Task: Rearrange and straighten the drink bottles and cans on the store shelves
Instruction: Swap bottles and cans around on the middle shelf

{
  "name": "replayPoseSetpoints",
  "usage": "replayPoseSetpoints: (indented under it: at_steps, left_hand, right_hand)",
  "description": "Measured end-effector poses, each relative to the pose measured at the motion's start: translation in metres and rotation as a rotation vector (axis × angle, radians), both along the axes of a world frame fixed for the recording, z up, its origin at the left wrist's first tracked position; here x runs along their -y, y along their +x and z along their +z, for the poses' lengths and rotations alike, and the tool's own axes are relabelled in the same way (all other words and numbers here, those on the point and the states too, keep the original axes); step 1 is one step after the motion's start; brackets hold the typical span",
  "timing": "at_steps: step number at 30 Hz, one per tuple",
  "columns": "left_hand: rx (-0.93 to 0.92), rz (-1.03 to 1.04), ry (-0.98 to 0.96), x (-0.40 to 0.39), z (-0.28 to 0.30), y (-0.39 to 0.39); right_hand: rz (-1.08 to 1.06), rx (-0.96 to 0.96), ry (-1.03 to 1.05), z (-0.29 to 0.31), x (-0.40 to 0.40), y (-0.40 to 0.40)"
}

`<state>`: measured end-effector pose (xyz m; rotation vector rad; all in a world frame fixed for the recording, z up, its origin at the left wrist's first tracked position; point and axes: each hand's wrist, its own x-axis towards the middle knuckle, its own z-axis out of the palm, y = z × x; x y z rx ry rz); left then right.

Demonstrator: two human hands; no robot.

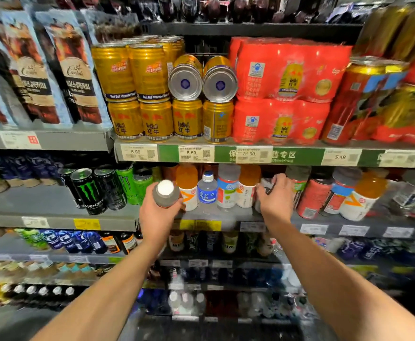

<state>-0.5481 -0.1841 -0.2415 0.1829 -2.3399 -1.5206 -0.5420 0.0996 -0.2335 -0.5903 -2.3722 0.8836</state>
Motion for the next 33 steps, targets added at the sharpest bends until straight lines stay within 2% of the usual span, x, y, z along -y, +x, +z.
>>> replayPoseSetpoints:
  at_steps: [5, 10, 15, 19, 24, 28, 33]
  left_hand:
    - [-0.048, 0.037, 0.071, 0.008, 0.004, 0.004]
    - [-0.036, 0.022, 0.228, 0.016, 0.010, -0.001]
    - [-0.095, 0.052, 0.323, 0.028, 0.008, 0.001]
    - [-0.096, -0.003, 0.338, 0.027, 0.003, 0.011]
    - [-0.038, -0.114, 0.469, 0.006, -0.003, 0.031]
    - [0.014, -0.181, 0.584, -0.026, -0.005, 0.041]
    - [0.060, -0.270, 0.628, -0.074, 0.002, 0.047]
  right_hand:
    - [-0.005, -0.010, -0.176, -0.007, 0.001, 0.004]
    - [0.023, 0.042, -0.163, -0.009, -0.008, -0.008]
    - [0.012, 0.089, -0.349, -0.016, -0.007, -0.005]
    - [-0.018, -0.055, -0.375, -0.015, 0.009, 0.010]
    - [-0.053, -0.159, -0.440, -0.001, 0.016, 0.035]
    - [-0.100, -0.247, -0.534, 0.028, 0.012, 0.066]
    - [-0.117, -0.355, -0.697, 0.035, -0.006, 0.111]
